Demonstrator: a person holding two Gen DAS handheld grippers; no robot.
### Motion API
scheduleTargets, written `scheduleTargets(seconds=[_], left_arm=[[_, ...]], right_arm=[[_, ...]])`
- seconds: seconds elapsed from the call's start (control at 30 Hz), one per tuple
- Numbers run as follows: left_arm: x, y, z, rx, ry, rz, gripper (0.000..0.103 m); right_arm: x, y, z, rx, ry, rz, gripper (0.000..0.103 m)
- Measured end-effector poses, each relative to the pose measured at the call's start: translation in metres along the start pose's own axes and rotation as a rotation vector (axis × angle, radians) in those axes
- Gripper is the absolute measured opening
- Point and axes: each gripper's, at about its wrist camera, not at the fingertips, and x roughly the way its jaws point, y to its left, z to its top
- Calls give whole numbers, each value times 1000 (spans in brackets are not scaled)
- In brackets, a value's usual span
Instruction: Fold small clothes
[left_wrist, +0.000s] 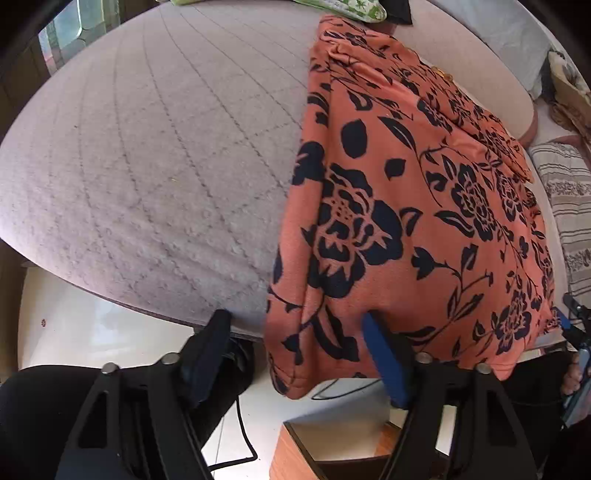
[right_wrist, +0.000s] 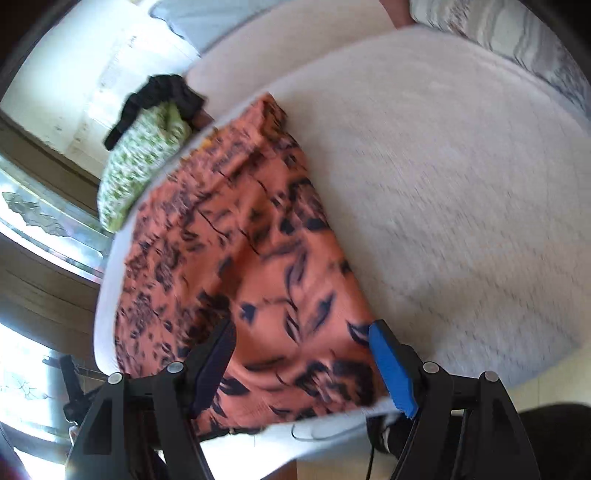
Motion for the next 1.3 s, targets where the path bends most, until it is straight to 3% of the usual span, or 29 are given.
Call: scheduleTargets(seconds=[0.07,0.13,0.2,0.23,0.27,0.3,0.33,0.37,0.4,0.47,0.53,0.57,0.6,0.63,0.67,0.73,0.77,0.8,0.83,0.87,0.97,1.03,1.13,1.3], left_arm=[[3,2,3,-7,9,-26,54],[1,5,1,-15,16,-55,42],[-2,7,-3,-19,17,-71,33],[-4,7,-5,-18,18,-75,32],[-7,9,-8,-18,20,-78,32],[-8,11,-9,-22,23,-81,32],[-8,14,-11,-37,32,-90,33],[-16,23,-16,-59,49,-93,40],[-16,29,-18,-77,66,-81,54],[-19,35,-22,-98,59,-43,66],[-20,35,-24,-84,50,-37,67],[-18,33,-25,-69,61,-46,67],[-16,31,-26,-60,71,-56,67],[-11,28,-26,-53,86,-60,66],[-7,27,-29,-50,108,-57,65],[-2,23,-32,-60,126,-110,42],[0,21,-31,-63,131,-130,29],[-1,20,-31,-59,130,-136,23],[-1,19,-32,-51,129,-133,19],[-2,16,-32,-43,130,-133,12],[-5,8,-32,-29,136,-121,9],[-13,2,-28,4,137,-132,9],[-39,-9,-12,47,115,-235,8],[-88,-31,42,155,14,-291,8]], right_arm=[[4,-1,-3,-6,5,-33,75],[10,4,-5,-45,35,-84,64],[16,18,-8,-137,63,-184,41],[16,23,-10,-158,74,-201,35],[17,26,-11,-169,96,-192,15],[17,32,-12,-188,116,-195,12],[16,37,-14,-215,117,-213,11],[15,42,-15,-248,113,-239,11],[11,45,-14,-259,101,-255,11],[4,43,-8,-223,70,-232,14],[0,37,-3,-189,58,-245,17],[1,35,-1,-178,59,-267,30],[3,32,0,-168,62,-273,57],[5,32,-1,-161,61,-260,73],[7,32,-3,-153,51,-231,80],[17,38,-6,-186,80,-216,73],[24,47,-12,-240,102,-243,47],[28,54,-16,-291,102,-302,29],[31,58,-18,-331,99,-329,26],[32,62,-19,-344,106,-319,13],[26,67,-12,-331,118,-267,9],[15,70,-2,-295,120,-173,9],[-5,79,25,-250,76,-44,8],[-24,86,86,-136,-30,104,8]])
